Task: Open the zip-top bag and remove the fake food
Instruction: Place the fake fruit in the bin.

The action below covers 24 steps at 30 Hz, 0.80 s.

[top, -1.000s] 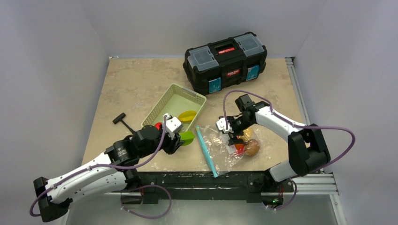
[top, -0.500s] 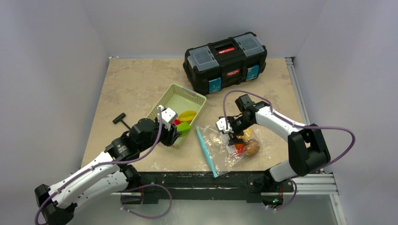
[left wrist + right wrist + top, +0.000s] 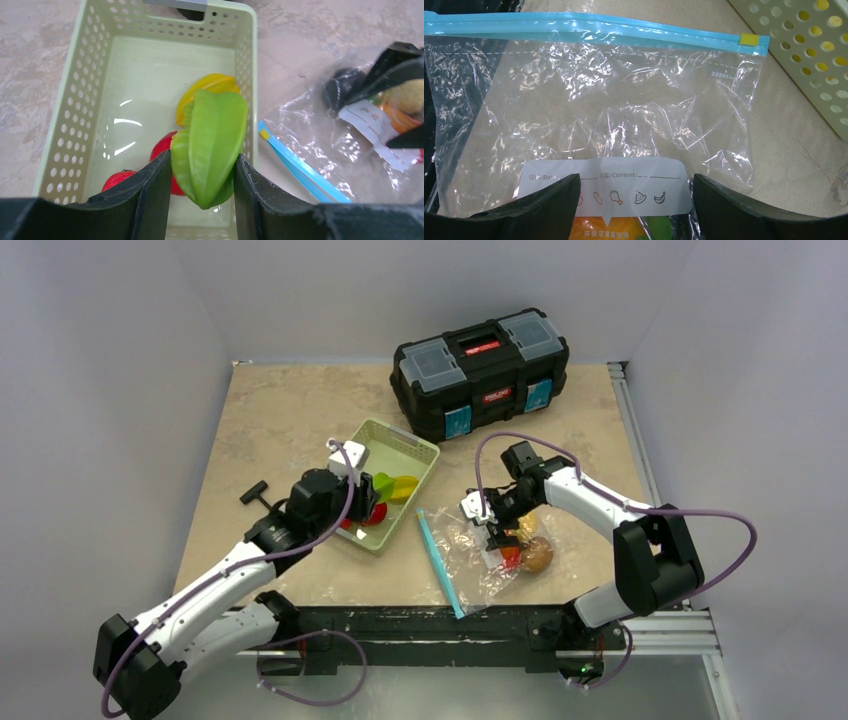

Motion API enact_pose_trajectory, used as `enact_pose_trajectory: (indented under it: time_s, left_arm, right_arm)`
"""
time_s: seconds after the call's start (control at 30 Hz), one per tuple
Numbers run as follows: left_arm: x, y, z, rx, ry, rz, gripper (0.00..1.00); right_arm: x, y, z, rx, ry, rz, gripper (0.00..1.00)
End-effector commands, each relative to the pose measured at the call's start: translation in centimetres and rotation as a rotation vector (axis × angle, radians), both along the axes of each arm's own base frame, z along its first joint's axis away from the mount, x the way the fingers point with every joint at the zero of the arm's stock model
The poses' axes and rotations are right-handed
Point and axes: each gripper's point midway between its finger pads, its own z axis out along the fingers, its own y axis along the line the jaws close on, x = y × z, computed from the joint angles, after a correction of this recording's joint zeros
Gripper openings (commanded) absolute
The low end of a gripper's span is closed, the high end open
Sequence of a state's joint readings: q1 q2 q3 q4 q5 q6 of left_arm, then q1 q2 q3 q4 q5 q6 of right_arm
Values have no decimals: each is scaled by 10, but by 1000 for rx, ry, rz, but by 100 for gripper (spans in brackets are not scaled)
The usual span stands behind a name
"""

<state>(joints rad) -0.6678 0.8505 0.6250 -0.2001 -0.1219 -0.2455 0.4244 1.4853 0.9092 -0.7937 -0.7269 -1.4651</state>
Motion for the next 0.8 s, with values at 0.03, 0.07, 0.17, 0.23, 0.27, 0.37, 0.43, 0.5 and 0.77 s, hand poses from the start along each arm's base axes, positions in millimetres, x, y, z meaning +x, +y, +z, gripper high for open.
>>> enact_pose_trajectory:
  time_s: [0.03,0.07,0.17,0.23,0.27,0.37,0.43,0.5,0.77]
  left_arm:
    - [35,13,0,-69,-15,174,0]
    - [39,15,-4,-68,-2,196,0]
    - [46,23,-18,-55,36,257,0]
    - [50,30,-25,-43,52,306,0]
    - [52,33,-28,-37,59,330,2]
    - [56,42,-36,-19,76,391,20]
    - [56,44,-39,-16,83,403,36]
    - [56,44,-39,-18,83,402,58]
    - [48,45,-31,-58,70,391,98]
  right_arm:
    - [-1,1,2,16,-3,19,81]
    - [-2,1,2,15,-2,20,81]
    - [-2,1,2,17,1,22,81]
    - [-2,1,1,15,3,22,81]
    - [-3,1,1,16,4,24,81]
    - [-2,1,1,17,5,23,81]
    - [-3,1,1,15,6,24,81]
    - [-3,2,1,16,6,23,81]
    - [-3,1,0,14,10,24,81]
